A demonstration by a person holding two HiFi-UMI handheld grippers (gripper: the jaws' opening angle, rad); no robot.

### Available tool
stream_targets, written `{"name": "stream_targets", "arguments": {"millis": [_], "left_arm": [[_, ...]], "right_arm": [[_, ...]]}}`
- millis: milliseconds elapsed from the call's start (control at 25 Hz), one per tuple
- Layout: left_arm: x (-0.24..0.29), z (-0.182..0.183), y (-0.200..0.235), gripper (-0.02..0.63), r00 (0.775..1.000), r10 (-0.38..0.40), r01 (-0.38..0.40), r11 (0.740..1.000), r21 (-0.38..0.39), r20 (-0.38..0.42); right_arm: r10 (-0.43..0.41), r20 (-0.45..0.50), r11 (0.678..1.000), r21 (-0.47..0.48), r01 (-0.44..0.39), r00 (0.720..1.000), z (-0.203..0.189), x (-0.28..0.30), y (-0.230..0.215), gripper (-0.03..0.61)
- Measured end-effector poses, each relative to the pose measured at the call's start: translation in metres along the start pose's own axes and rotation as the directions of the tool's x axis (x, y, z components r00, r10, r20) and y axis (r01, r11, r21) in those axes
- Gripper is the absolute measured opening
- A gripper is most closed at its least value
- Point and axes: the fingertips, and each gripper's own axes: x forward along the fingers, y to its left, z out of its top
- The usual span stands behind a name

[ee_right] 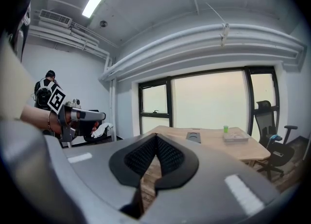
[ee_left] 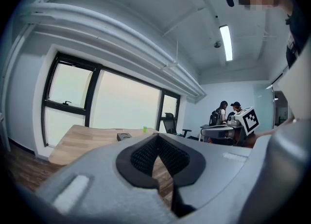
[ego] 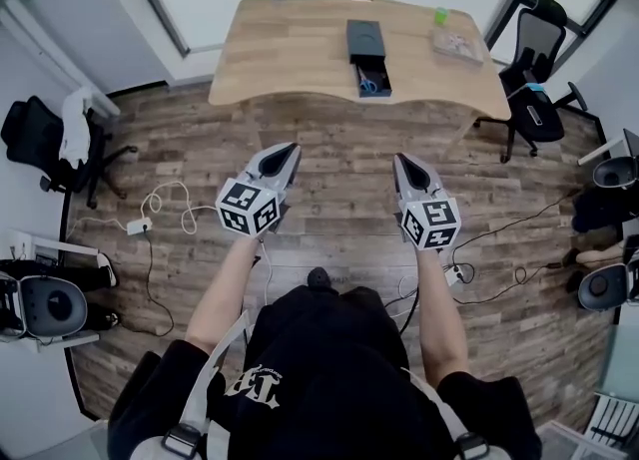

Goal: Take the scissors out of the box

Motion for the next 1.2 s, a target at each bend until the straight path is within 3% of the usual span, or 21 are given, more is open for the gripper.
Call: {"name": "stream_targets", "arguments": {"millis": [520, 1200], "left_arm": [[0.028, -0.003, -0.002, 0.0, 0.999, -0.045, 0.045, 0.999, -0.008, -0.01], [0.121, 0.011, 0.019, 0.0, 1.0, -0.028, 0.028, 1.0, -0.011, -0.009]], "right_arm": [[-0.041, -0.014, 0.999, -0.006, 0.041, 0.999, -0.002, 0.0, -0.021, 0.005], [-0.012, -0.02, 1.0, -0.009, 0.012, 1.0, 0.011, 0.059, -0.104, 0.005]]}}
